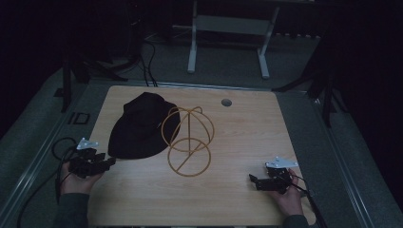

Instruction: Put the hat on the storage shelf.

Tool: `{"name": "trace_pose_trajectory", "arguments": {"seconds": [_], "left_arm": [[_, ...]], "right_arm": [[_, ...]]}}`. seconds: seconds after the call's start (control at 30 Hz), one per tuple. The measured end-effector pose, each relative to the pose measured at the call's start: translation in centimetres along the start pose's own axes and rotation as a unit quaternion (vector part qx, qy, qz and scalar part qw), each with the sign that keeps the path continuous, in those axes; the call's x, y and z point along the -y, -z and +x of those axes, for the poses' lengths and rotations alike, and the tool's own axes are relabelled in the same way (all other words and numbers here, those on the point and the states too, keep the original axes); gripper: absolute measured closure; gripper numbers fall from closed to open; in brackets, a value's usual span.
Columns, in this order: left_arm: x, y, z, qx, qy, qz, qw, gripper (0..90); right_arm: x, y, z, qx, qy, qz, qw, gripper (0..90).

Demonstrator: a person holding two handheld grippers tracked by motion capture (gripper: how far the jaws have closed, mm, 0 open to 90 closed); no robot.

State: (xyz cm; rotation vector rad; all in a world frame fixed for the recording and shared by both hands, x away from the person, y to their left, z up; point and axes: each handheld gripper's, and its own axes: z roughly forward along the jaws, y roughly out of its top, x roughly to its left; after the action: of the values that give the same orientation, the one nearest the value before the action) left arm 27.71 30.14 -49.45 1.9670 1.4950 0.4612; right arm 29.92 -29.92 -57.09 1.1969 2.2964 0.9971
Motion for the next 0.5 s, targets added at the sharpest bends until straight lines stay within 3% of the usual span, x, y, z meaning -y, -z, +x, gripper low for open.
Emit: {"name": "trace_pose_trajectory", "arguments": {"seconds": [0.5], "left_arm": [[-1.7, -0.2, -1.0, -0.004, -0.034, 0.030, 0.9990, 51.4]], "right_arm": [[0.3, 0.4, 0.1, 0.000, 0.000, -0.003, 1.0000, 14.0]]}}
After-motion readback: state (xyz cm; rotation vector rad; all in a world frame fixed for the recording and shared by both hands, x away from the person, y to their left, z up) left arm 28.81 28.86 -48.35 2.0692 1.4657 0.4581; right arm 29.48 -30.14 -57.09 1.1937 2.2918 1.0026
